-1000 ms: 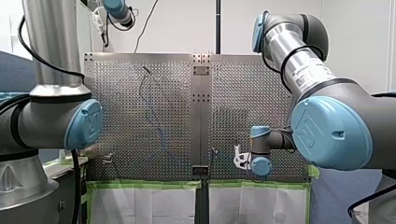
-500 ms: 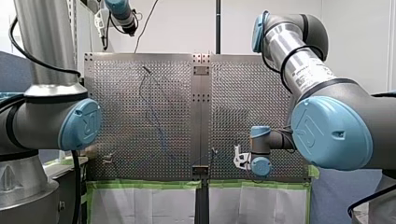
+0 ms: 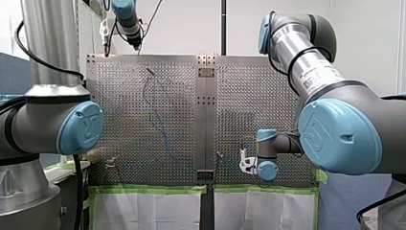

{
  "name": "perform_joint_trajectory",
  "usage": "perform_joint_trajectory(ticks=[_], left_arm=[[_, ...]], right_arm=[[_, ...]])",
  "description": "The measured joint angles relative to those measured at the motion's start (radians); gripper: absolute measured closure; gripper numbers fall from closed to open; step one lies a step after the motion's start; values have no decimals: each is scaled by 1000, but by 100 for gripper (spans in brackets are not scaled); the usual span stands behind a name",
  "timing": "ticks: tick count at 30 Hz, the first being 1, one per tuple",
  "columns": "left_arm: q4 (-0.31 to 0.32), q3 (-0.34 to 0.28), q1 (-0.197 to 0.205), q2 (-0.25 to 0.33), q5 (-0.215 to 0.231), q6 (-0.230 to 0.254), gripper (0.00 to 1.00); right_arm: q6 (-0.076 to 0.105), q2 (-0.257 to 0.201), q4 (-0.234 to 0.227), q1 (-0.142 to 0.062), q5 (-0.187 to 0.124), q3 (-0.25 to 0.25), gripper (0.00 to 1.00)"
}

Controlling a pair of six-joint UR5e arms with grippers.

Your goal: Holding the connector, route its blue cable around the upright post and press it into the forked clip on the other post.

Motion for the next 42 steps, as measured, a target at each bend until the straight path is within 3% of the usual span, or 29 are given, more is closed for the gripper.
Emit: perform_joint_trajectory(ticks=[15, 42], left_arm=[[-106, 19, 1, -8, 2, 11, 1], [-106, 19, -6, -9, -12, 2, 1]], right_arm=[[0, 0, -3, -1, 0, 0, 71], [0, 0, 2, 2, 0, 0, 71]])
